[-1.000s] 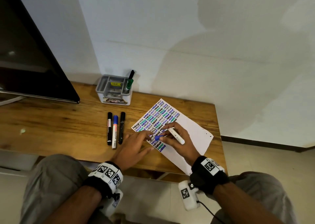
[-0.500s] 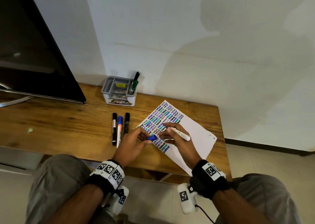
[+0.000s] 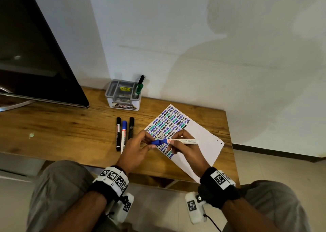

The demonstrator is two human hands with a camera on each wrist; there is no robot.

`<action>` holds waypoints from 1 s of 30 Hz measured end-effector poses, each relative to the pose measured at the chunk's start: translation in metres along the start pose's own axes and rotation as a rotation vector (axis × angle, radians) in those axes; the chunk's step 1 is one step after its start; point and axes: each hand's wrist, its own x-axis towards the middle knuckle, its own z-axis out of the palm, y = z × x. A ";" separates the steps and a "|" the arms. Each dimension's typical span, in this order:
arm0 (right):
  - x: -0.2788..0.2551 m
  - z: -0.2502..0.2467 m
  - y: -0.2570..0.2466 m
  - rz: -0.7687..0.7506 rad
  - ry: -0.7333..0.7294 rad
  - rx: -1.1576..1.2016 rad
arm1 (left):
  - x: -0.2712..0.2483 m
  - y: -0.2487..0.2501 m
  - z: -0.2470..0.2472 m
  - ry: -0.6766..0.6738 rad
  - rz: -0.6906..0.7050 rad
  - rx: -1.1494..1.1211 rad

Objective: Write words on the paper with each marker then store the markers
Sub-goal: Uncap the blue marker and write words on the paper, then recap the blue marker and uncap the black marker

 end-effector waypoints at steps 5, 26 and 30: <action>0.000 0.004 0.000 -0.021 0.014 -0.043 | 0.000 -0.002 -0.001 -0.042 0.009 -0.028; 0.016 -0.002 0.001 -0.088 -0.146 -0.515 | 0.000 0.003 -0.015 -0.012 -0.055 -0.239; 0.018 0.004 -0.002 -0.053 -0.215 -0.487 | 0.002 0.005 -0.024 -0.004 -0.036 -0.244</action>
